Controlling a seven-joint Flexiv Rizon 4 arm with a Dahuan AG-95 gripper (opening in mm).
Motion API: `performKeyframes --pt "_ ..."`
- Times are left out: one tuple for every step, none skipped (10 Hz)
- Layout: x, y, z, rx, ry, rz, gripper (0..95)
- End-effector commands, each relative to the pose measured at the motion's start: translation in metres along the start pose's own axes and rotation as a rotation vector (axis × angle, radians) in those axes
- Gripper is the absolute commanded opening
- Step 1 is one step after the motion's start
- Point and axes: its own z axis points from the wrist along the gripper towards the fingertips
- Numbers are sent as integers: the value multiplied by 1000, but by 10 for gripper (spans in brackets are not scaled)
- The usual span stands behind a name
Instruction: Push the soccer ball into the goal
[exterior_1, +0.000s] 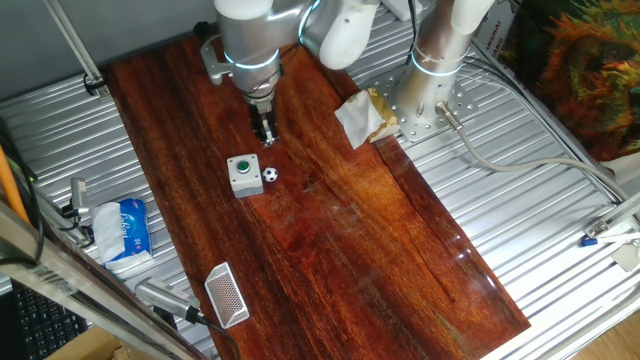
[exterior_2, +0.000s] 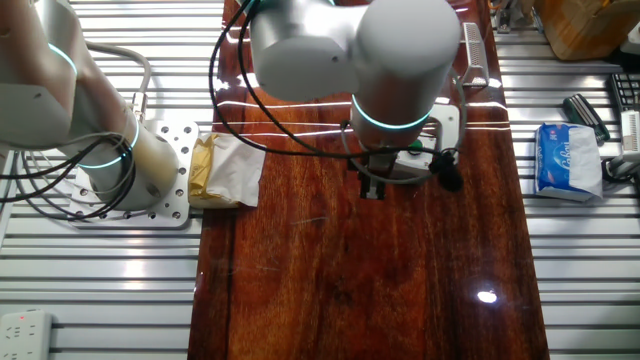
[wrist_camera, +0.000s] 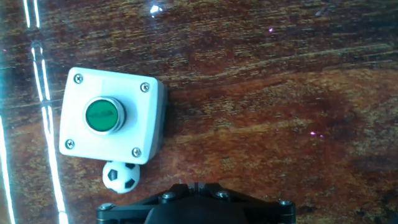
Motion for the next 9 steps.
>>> performKeyframes --pt "-2 3 5 5 -17 1 0" --pt "-5 8 8 6 -25 10 0" --pt "-8 13 10 9 -27 16 0" --pt "-13 19 13 15 -29 22 0" --pt "-16 24 15 13 -31 25 0" --pt "-18 28 16 9 -34 32 0" --pt "-22 37 18 11 -34 45 0" --pt "-26 44 17 9 -33 59 0" --pt "-28 49 16 5 -34 66 0"
